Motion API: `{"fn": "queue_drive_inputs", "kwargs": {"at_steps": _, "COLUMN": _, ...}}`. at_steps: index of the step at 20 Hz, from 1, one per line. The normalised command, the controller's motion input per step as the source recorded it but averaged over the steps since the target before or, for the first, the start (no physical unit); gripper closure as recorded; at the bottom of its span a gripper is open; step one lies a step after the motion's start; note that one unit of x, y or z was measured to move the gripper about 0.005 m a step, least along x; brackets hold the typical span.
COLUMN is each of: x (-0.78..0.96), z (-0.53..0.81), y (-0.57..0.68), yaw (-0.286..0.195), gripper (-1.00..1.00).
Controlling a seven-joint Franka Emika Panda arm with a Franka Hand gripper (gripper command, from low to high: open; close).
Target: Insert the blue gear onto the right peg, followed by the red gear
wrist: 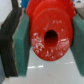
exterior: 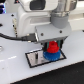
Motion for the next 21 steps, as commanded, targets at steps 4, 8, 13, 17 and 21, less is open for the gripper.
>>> {"fn": "queue_drive_inputs", "kwargs": {"at_steps": 4, "x": 0.18, "z": -0.16, "y": -0.04, "yaw": 0.000, "gripper": 1.00}}
{"fn": "queue_drive_inputs", "kwargs": {"at_steps": 8, "x": 0.15, "z": -0.06, "y": -0.01, "yaw": 0.000, "gripper": -1.00}}
{"fn": "queue_drive_inputs", "kwargs": {"at_steps": 13, "x": 0.02, "z": 0.19, "y": 0.04, "yaw": 0.000, "gripper": -1.00}}
{"fn": "queue_drive_inputs", "kwargs": {"at_steps": 17, "x": 0.00, "z": 0.51, "y": 0.11, "yaw": 0.000, "gripper": -1.00}}
{"fn": "queue_drive_inputs", "kwargs": {"at_steps": 21, "x": -0.01, "z": 0.66, "y": 0.04, "yaw": 0.000, "gripper": -1.00}}
